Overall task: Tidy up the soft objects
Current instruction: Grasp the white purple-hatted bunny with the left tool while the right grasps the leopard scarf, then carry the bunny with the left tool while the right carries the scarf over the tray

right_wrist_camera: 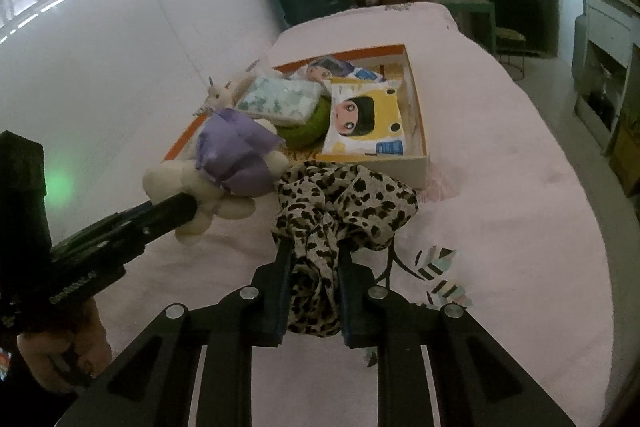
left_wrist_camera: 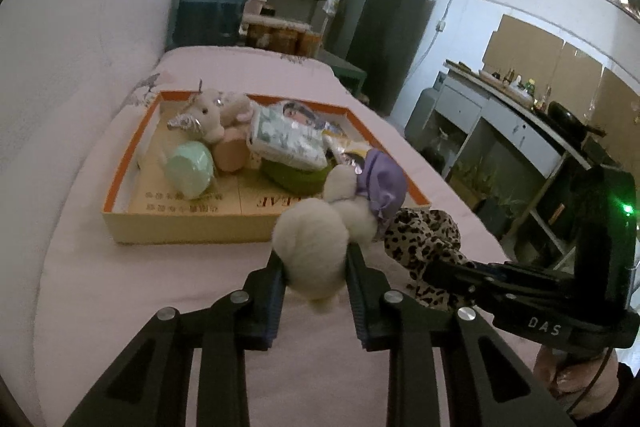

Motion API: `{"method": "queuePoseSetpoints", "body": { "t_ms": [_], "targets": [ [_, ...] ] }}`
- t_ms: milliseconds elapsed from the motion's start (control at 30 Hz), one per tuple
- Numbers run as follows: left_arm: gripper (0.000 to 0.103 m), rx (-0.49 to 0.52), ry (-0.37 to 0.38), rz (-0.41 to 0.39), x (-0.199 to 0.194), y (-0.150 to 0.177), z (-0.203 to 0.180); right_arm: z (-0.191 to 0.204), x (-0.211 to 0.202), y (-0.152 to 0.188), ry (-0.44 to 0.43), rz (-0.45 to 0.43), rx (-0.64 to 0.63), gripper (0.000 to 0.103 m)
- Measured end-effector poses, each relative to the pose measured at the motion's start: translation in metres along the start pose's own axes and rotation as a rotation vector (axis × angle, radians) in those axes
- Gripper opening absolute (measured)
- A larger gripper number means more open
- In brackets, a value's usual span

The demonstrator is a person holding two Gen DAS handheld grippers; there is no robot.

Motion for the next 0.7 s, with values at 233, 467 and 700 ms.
{"method": "queuePoseSetpoints", "body": {
  "t_ms": [233,467,700],
  "targets": [
    [0.029,-0.008,-0.077,-0.066,-0.030,-0.017,0.006,0.014,-0.018,-0.011,-0.002,-0.038,-0.026,0.019],
    [0.029,-0.040,-0.164,-0.128,-0.059,-0.036,0.013,0.033,-0.039,-0.031,-0.006,-0.080,-0.079,0.019],
    [0.029,-0.069,-0.225,-0.164,-0.074,-0.056,0.021,0.051,-0.052,-0.057,-0.024,-0.119,-0.120,0.019]
  ]
}}
Point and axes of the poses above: each gripper's, at about its wrist camera, not at the fingertips, and x roughly the way its jaws point, z to its left, y to its underside, the point moved 8 cm from there along x, roughly the way its jaws point, and after that the axes turned 11 degrees about -y, right-handed, at the moved point
